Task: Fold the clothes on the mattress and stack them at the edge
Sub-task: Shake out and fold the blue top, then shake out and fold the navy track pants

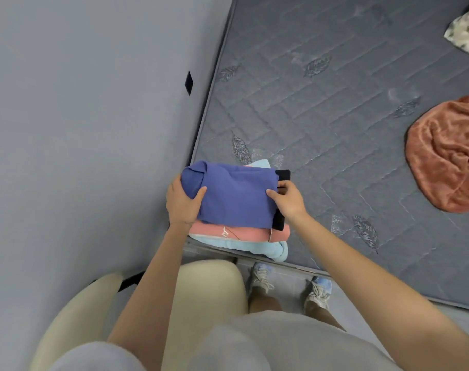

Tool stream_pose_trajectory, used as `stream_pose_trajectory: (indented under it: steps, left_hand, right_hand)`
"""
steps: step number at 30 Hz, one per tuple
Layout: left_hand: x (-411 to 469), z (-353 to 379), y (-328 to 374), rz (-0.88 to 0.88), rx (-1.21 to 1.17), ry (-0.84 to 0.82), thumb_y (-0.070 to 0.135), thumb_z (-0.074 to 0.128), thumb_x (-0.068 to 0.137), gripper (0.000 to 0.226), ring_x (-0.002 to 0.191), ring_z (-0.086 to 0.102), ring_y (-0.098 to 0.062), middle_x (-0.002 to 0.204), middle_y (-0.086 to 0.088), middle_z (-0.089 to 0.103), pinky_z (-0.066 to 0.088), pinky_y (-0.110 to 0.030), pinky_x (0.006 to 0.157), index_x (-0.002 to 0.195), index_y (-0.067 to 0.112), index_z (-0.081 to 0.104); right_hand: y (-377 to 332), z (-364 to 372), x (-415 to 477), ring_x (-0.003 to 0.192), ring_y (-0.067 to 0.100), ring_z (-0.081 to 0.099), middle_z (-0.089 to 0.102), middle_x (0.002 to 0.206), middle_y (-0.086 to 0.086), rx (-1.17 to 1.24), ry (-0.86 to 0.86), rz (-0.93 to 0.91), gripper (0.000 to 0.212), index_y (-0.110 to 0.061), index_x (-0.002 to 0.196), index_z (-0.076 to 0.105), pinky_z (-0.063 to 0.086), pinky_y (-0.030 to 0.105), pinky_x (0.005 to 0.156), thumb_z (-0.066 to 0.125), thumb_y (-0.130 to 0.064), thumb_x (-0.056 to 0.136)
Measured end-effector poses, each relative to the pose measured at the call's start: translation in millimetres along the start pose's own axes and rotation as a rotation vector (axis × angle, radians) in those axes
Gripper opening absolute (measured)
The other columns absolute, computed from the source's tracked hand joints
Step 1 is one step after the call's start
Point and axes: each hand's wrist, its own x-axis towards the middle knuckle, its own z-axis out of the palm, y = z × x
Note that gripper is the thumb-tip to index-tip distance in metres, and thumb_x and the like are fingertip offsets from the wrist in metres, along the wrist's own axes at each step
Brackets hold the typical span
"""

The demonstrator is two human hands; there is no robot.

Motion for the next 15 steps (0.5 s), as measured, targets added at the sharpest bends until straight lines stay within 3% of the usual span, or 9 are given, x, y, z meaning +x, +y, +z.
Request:
stream_pose_trajectory:
  steps: [3, 6, 9, 13, 15]
  left_hand:
    - [-10.2, 2.0, 13.7, 0.073, 0.165, 0.140, 0.033, 0.071, 0.085, 0.075, 0.135, 0.034, -0.035, 0.146, -0.019, 0.038, 0.024, -0.047, 0.112, 0.143, 0.003, 0.035]
    - [-19.3, 7.5, 31.4, 0.287, 0.305, 0.176, 0.033, 0.066, 0.088, 0.067, 0.138, 0.028, -0.038, 0.150, -0.021, 0.030, 0.018, -0.052, 0.113, 0.143, 0.006, 0.039]
    - [-22.3, 21.1, 52.9, 0.423, 0.417, 0.124, 0.035, 0.063, 0.090, 0.059, 0.137, 0.030, -0.040, 0.150, -0.020, 0.031, 0.018, -0.054, 0.112, 0.140, 0.011, 0.045]
    - [-31.6, 49.3, 82.1, 0.506, 0.474, -0.031, 0.042, 0.056, 0.092, 0.061, 0.146, 0.012, -0.032, 0.157, -0.012, 0.020, 0.002, -0.049, 0.117, 0.146, 0.021, 0.037]
    - [-39.3, 67.0, 98.9, 0.573, 0.523, -0.091, 0.046, 0.055, 0.092, 0.063, 0.147, 0.008, -0.030, 0.159, -0.009, 0.017, 0.000, -0.048, 0.118, 0.147, 0.024, 0.034]
  right_hand:
    - [4.1, -7.8, -6.1, 0.097, 0.017, 0.055, 0.057, 0.111, 0.002, -0.043, 0.030, -0.037, 0.041, -0.008, 0.124, 0.051, 0.039, 0.023, 0.082, 0.068, -0.017, 0.088]
    - [6.7, -20.9, -12.2, 0.112, 0.020, 0.053, 0.053, 0.128, 0.006, -0.089, 0.066, -0.121, 0.054, -0.009, 0.135, 0.046, 0.040, 0.027, 0.096, 0.070, -0.018, 0.086]
    - [10.2, -39.1, -17.7, 0.130, 0.025, 0.042, 0.049, 0.138, 0.009, -0.233, 0.088, -0.237, 0.057, -0.011, 0.138, 0.046, 0.034, 0.037, 0.109, 0.068, -0.021, 0.087]
    - [19.2, -75.6, -26.1, 0.136, 0.027, 0.030, 0.041, 0.146, 0.006, -0.500, 0.162, -0.328, 0.064, -0.018, 0.145, 0.039, 0.029, 0.037, 0.110, 0.065, -0.033, 0.088]
    - [26.2, -101.6, -30.7, 0.140, 0.027, 0.024, 0.034, 0.150, 0.006, -0.621, 0.205, -0.335, 0.069, -0.021, 0.148, 0.033, 0.027, 0.041, 0.112, 0.063, -0.040, 0.089]
